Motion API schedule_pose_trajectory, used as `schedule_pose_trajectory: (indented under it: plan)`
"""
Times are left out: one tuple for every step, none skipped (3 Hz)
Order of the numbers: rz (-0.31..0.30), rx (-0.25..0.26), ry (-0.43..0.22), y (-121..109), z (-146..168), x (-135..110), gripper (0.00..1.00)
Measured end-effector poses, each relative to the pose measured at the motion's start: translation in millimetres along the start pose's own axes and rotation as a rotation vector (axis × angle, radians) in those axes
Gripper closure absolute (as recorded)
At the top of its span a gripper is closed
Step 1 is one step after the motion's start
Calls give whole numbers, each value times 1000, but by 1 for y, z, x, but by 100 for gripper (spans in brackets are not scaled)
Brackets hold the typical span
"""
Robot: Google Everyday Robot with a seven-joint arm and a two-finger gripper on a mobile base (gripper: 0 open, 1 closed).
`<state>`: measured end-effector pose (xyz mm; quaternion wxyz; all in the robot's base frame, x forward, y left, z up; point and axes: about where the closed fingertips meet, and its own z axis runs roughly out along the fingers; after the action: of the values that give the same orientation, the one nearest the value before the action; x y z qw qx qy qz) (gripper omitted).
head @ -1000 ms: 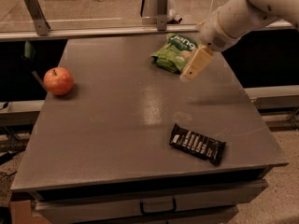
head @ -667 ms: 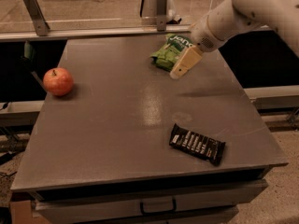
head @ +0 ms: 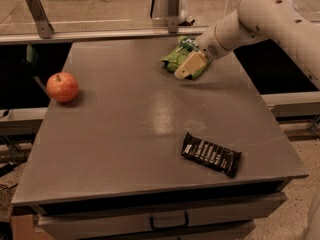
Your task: Pick green rice chip bag
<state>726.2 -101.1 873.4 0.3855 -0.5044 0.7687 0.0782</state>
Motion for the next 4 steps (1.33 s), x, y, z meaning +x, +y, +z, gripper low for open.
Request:
schedule_pose_trajectory:
  plan:
    - [44, 15, -21, -8, 10, 2, 41]
    - [70, 17, -26, -8, 15, 4, 64]
    - [76, 27, -31, -8, 11, 1, 88]
    - [39, 34, -69, -4, -8, -21, 100]
